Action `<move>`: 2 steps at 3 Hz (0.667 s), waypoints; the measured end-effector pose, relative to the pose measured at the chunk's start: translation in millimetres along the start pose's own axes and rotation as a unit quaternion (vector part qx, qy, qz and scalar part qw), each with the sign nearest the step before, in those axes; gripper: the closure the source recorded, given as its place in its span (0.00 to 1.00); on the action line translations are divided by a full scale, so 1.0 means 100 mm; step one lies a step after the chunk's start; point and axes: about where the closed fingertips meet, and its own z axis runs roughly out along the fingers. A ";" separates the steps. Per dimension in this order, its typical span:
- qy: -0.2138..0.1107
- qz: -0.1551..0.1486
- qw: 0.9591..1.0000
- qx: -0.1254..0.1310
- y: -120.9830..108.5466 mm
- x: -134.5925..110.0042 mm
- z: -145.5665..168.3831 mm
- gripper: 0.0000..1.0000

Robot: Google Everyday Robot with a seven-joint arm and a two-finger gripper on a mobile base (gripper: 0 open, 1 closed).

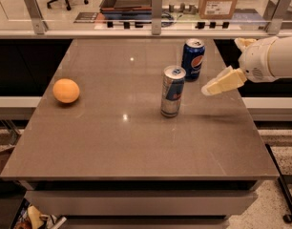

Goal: Move pepsi can near orange

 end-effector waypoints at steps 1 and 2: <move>-0.038 0.015 0.999 -0.009 -0.08 -0.13 0.16 0.00; -0.081 0.039 0.996 -0.026 -0.13 -0.25 0.37 0.00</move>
Offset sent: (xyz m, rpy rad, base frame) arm 0.0641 0.0389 0.0028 0.3098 -0.0390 0.0837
